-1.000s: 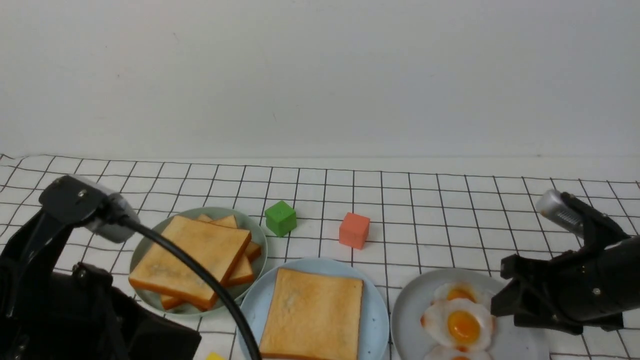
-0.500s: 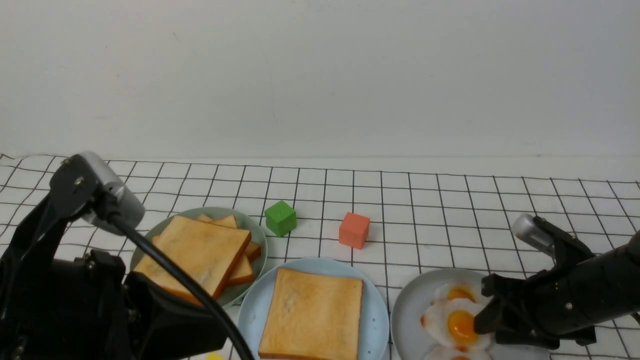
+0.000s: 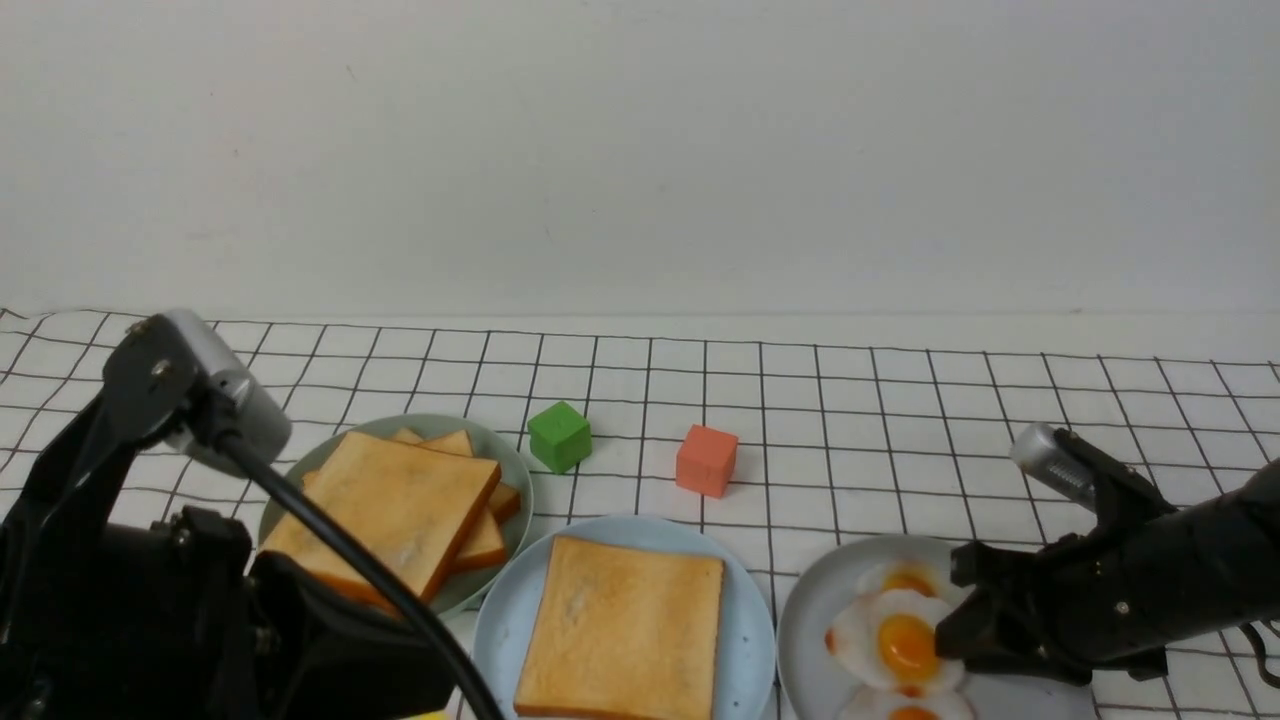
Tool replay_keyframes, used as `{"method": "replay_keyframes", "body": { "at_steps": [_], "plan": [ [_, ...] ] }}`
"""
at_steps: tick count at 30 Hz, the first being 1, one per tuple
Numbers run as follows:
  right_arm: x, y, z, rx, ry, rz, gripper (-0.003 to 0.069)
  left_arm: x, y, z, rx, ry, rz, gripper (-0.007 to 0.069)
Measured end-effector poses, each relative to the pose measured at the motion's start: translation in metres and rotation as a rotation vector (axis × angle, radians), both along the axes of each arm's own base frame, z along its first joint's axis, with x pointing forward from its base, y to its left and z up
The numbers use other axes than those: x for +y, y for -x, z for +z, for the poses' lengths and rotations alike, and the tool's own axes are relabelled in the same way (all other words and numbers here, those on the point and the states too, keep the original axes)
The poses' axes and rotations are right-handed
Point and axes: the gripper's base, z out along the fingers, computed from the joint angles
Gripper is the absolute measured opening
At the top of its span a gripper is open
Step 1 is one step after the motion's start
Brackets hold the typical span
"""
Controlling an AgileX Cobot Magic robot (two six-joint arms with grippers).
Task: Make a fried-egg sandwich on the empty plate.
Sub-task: Use the right arm to grab a fried egg
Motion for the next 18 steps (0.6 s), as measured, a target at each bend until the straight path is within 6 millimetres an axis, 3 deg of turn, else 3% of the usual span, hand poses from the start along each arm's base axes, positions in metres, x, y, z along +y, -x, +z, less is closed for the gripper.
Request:
{"method": "replay_keyframes", "body": {
  "at_steps": [3, 12, 18],
  "plan": [
    [0.001, 0.001, 0.0, 0.003, -0.006, 0.01, 0.0124, 0.0, 0.001, 0.0, 0.004, 0.0, -0.005, -0.0013],
    [0.002, 0.002, 0.002, 0.012, -0.021, 0.007, 0.0117, 0.0, 0.002, -0.001, 0.013, -0.001, -0.015, -0.0013],
    [0.003, 0.005, 0.027, -0.066, -0.037, 0.016, 0.0076, 0.0, 0.002, -0.001, 0.013, -0.001, -0.015, -0.0013]
  ]
}}
